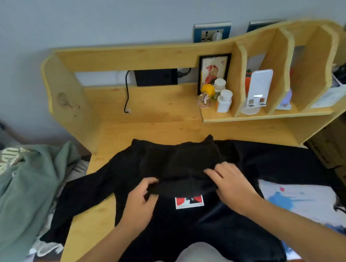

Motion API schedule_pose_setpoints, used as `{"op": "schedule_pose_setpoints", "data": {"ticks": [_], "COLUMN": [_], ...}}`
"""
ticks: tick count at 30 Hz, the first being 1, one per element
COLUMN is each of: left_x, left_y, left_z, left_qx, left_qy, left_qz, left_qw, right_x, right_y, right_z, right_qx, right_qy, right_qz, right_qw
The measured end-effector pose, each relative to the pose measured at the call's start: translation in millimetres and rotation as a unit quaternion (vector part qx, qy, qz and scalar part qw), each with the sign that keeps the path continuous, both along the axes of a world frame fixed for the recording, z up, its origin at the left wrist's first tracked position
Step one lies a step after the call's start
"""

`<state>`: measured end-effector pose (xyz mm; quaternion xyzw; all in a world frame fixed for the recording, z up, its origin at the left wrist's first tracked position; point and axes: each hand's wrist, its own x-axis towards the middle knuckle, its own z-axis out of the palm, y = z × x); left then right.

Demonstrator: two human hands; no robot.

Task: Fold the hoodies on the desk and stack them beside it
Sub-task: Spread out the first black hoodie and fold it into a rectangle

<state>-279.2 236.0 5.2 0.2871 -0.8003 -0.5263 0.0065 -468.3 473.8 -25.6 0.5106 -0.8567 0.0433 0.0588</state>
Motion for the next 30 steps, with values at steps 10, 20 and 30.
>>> {"op": "schedule_pose_setpoints", "data": {"ticks": [10,20,30], "left_x": [4,-33,-46], "left_y": [-5,-18,-74], "left_z": [-96,-106,-103], "left_qx": [0.315,0.447,0.053], "left_qy": [-0.218,-0.107,-0.217], "left_qz": [0.277,0.368,0.224], "left_qw": [0.881,0.808,0.949], "right_x": [28,-22,-52], "right_y": [26,-6,-10], "right_z": [-72,-97,-74], "right_qx": [-0.081,-0.214,-0.139], "right_qy": [-0.471,-0.614,-0.393], "right_qz": [-0.464,-0.561,-0.508], "right_qw": [0.746,0.512,0.754]}}
